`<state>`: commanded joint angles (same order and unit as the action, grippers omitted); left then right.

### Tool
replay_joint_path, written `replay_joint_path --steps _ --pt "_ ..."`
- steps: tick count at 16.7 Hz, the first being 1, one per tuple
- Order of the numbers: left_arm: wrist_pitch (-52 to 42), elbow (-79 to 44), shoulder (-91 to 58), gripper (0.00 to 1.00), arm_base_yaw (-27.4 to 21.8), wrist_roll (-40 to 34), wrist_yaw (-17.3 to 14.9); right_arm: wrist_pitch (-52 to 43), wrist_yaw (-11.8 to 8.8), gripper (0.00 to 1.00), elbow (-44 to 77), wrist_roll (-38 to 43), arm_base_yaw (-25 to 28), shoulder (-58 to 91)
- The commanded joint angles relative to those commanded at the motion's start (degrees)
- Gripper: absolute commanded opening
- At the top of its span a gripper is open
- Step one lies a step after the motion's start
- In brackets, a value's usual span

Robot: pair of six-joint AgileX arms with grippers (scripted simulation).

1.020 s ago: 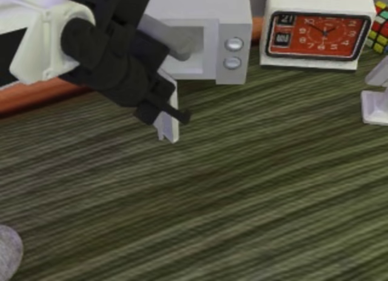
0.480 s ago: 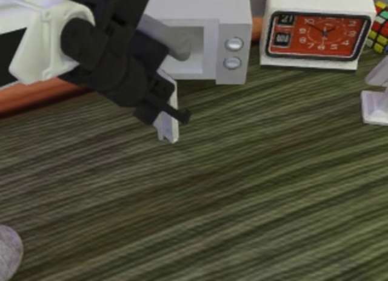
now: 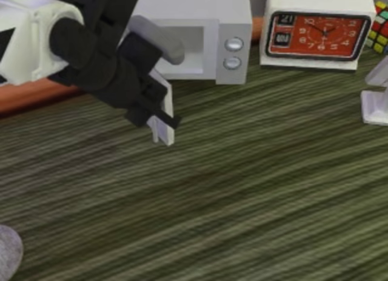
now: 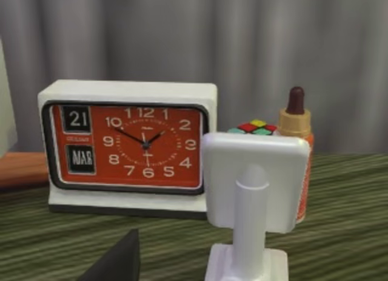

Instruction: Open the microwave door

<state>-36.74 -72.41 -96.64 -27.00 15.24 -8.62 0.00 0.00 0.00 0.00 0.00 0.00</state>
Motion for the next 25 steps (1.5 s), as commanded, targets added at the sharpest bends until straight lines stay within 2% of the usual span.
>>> replay_joint_path --steps 5,25 --pt "-0.81 1.50 1.56 0.00 2.23 5.45 -2.98 0.00 0.00 1.00 0.00 0.00 0.00 0.00" --pt "-0.82 1.51 1.57 0.00 2.24 5.47 -3.00 0.00 0.00 1.00 0.00 0.00 0.00 0.00"
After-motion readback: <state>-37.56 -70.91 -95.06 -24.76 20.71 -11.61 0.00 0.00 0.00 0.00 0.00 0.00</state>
